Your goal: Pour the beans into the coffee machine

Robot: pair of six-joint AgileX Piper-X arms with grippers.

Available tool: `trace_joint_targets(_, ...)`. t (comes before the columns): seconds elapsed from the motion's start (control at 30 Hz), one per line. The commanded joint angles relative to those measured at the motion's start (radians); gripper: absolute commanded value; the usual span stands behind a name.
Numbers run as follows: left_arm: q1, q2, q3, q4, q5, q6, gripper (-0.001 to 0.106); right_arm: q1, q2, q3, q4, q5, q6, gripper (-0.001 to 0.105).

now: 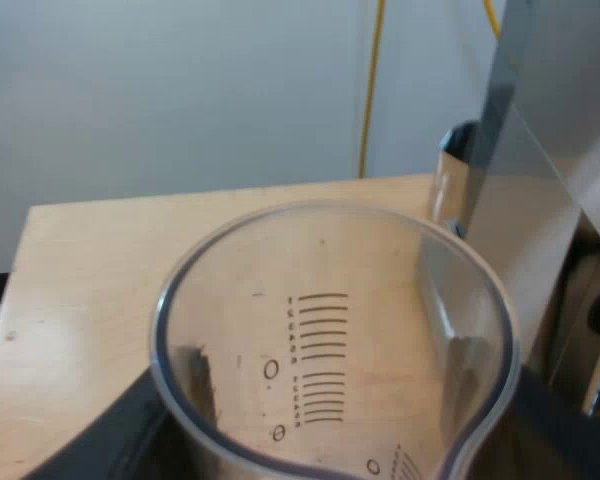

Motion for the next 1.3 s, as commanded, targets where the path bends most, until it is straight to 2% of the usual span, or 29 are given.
trace_joint_targets(0.03,-0.002,-0.007,0.038,-0.068,0.025,-0.007,0.034,-0.002,-0.033,0.028,-0.007,-0.064,-0.003,0.062)
trace_joint_targets(0.17,-0.002,-0.003,0.087,-0.100,0.025,-0.022,0.034,-0.002,-0.064,0.066,-0.007,-0.159,-0.016,0.062)
trace_joint_targets(0.3,-0.002,-0.004,0.127,-0.153,0.025,-0.024,0.034,-0.002,-0.077,0.085,-0.007,-0.203,-0.031,0.062)
trace_joint_targets(0.33,-0.002,-0.004,0.141,-0.174,0.025,-0.024,0.034,-0.002,-0.088,0.103,-0.007,-0.257,-0.035,0.062)
trace_joint_targets(0.43,-0.002,-0.004,0.163,-0.210,0.025,-0.024,0.034,-0.002,-0.100,0.137,-0.007,-0.369,-0.068,0.062)
trace_joint_targets(0.57,-0.002,-0.004,0.204,-0.287,0.025,-0.024,0.034,0.000,-0.111,0.170,-0.007,-0.437,-0.135,0.062)
trace_joint_targets(0.87,-0.002,0.013,0.274,-0.374,0.064,-0.024,0.034,0.000,-0.113,0.207,-0.007,-0.520,-0.259,0.062)
trace_joint_targets(1.0,-0.002,0.043,0.275,-0.382,0.063,-0.024,0.034,0.000,-0.113,0.207,-0.007,-0.521,-0.266,0.062)
trace_joint_targets(1.13,-0.006,0.068,0.276,-0.430,0.103,-0.024,0.034,0.000,-0.113,0.207,-0.014,-0.521,-0.268,0.062)
trace_joint_targets(1.3,-0.019,0.077,0.276,-0.466,0.107,-0.022,0.034,0.000,-0.113,0.207,-0.015,-0.548,-0.307,0.062)
